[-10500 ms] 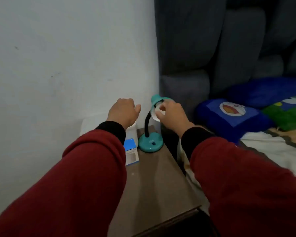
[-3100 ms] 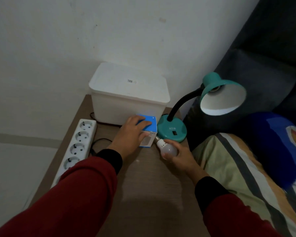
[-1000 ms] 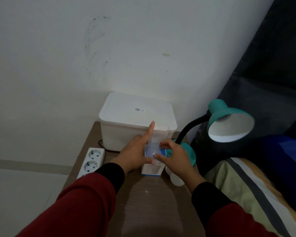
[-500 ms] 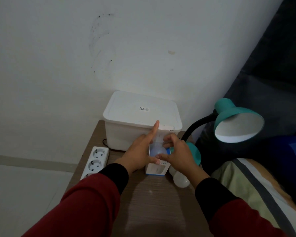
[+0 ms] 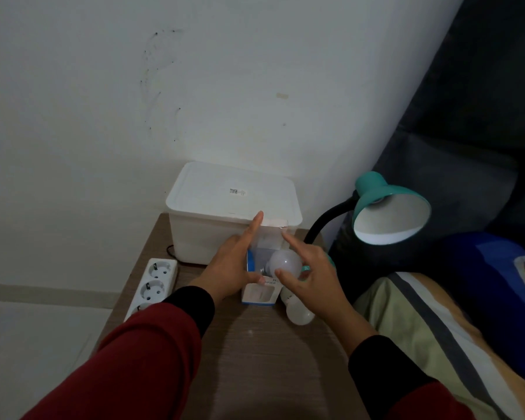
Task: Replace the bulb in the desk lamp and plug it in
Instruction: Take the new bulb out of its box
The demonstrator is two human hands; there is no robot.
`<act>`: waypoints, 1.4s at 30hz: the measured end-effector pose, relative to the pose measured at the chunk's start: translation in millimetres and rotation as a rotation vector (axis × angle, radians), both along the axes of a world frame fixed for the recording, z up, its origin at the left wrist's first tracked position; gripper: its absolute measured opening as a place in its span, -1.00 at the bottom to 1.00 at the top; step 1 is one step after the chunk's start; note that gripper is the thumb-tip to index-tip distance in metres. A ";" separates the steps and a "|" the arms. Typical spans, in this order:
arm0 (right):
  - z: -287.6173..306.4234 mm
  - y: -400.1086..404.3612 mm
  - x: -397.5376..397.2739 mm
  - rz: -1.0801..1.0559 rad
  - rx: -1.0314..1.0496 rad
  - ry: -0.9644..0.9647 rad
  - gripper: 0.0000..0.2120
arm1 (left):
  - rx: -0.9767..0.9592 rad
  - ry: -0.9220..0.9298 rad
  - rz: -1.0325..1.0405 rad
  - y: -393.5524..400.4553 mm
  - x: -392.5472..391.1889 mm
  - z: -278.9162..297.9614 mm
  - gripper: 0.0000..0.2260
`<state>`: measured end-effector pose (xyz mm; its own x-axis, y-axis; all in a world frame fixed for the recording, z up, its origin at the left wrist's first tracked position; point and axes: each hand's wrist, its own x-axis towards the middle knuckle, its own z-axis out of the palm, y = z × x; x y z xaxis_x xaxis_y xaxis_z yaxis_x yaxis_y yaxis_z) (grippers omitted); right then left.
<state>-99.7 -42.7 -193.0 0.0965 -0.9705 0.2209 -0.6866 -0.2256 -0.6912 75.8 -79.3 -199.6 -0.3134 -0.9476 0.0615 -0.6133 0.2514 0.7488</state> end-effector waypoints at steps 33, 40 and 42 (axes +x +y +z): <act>8.1 36.6 4.1 -0.468 -0.086 -0.669 -0.90 | -0.510 -0.136 0.187 30.0 -0.6 -12.4 -0.83; 11.8 30.6 4.0 -0.491 -0.087 -0.657 -0.90 | -0.428 -0.108 0.123 35.1 -3.5 -19.2 -0.66; 11.6 29.5 6.2 -0.485 -0.077 -0.657 -0.89 | -0.429 -0.119 0.118 35.5 -3.2 -18.9 -0.68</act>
